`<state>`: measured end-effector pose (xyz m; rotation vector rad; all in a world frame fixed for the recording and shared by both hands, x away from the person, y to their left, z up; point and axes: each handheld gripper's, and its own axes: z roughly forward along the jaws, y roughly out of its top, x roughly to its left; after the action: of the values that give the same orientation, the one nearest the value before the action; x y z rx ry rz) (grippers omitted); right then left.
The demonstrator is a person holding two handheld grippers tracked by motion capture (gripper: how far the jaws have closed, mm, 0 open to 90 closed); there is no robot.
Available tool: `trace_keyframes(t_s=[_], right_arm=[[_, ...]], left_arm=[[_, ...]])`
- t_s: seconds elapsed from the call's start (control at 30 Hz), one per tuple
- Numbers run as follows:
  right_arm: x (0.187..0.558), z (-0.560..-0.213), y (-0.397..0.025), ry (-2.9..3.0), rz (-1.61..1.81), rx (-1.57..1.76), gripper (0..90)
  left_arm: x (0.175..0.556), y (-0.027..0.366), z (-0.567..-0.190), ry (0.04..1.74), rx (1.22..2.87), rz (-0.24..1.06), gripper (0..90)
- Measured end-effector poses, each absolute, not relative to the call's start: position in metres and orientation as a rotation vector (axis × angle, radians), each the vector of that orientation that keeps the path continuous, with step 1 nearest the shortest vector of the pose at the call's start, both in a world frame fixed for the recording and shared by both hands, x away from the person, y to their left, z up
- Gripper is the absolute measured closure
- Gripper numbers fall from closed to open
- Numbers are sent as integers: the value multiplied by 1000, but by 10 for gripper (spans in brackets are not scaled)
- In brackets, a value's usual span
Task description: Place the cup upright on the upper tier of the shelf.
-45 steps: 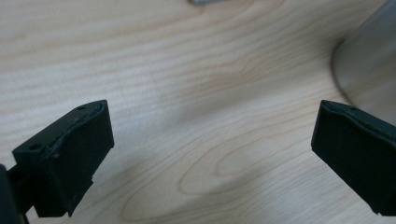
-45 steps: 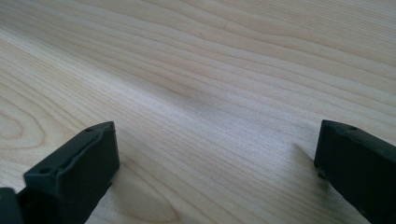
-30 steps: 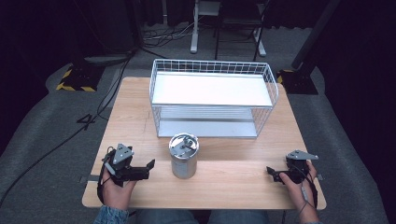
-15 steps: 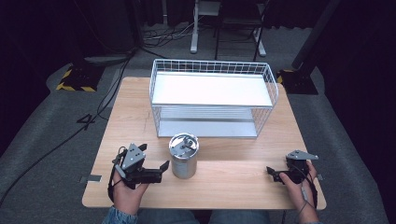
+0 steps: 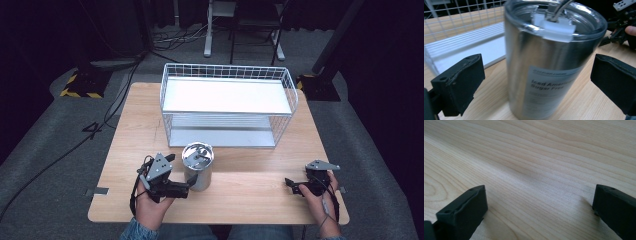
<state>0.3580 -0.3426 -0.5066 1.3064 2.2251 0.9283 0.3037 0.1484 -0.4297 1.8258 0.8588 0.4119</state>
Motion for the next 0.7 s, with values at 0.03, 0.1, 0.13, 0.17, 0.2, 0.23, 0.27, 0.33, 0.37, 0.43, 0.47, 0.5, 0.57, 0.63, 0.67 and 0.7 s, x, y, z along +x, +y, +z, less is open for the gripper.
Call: trace_keyframes(t_s=[0.03, 0.1, 0.13, 0.17, 0.2, 0.23, 0.27, 0.33, 0.37, 0.43, 0.47, 0.5, 0.57, 0.63, 0.67, 0.7], right_arm=[[358, -507, -343, 2225, 928, 1306, 2], [358, -507, -343, 2225, 928, 1306, 2], [358, -507, -343, 2225, 928, 1307, 2], [358, -507, -343, 2225, 928, 1306, 2], [358, -507, -343, 2225, 928, 1306, 2], [358, -507, -343, 2225, 928, 1306, 2], [358, -507, -343, 2225, 928, 1306, 2], [358, -507, -343, 2225, 928, 1306, 2], [358, -507, -343, 2225, 928, 1307, 3], [358, -507, -343, 2225, 928, 1307, 2], [358, -507, -343, 2225, 928, 1307, 2], [358, -507, -343, 2225, 928, 1307, 2], [358, -507, -343, 2225, 928, 1307, 2], [358, -507, -343, 2225, 928, 1306, 2], [358, -507, -343, 2225, 928, 1306, 2], [358, -507, -343, 2225, 928, 1306, 2]], left_arm=[[304, 144, -431, 851, 1834, 422, 0], [304, 139, -433, 851, 1827, 429, 0], [304, 138, -433, 851, 1823, 436, 0], [305, 137, -434, 850, 1815, 442, 0], [305, 137, -434, 850, 1815, 442, 0], [306, 134, -436, 858, 1802, 446, 0], [306, 134, -436, 858, 1802, 446, 0], [308, 131, -438, 863, 1804, 443, 0], [309, 129, -440, 869, 1799, 435, 0], [311, 127, -442, 870, 1797, 442, 0], [311, 126, -443, 876, 1782, 433, 0], [312, 125, -444, 877, 1773, 430, 3], [314, 122, -446, 888, 1759, 418, 5], [315, 120, -448, 902, 1739, 415, 5], [315, 120, -448, 902, 1739, 415, 1], [315, 118, -449, 898, 1729, 427, 0]])
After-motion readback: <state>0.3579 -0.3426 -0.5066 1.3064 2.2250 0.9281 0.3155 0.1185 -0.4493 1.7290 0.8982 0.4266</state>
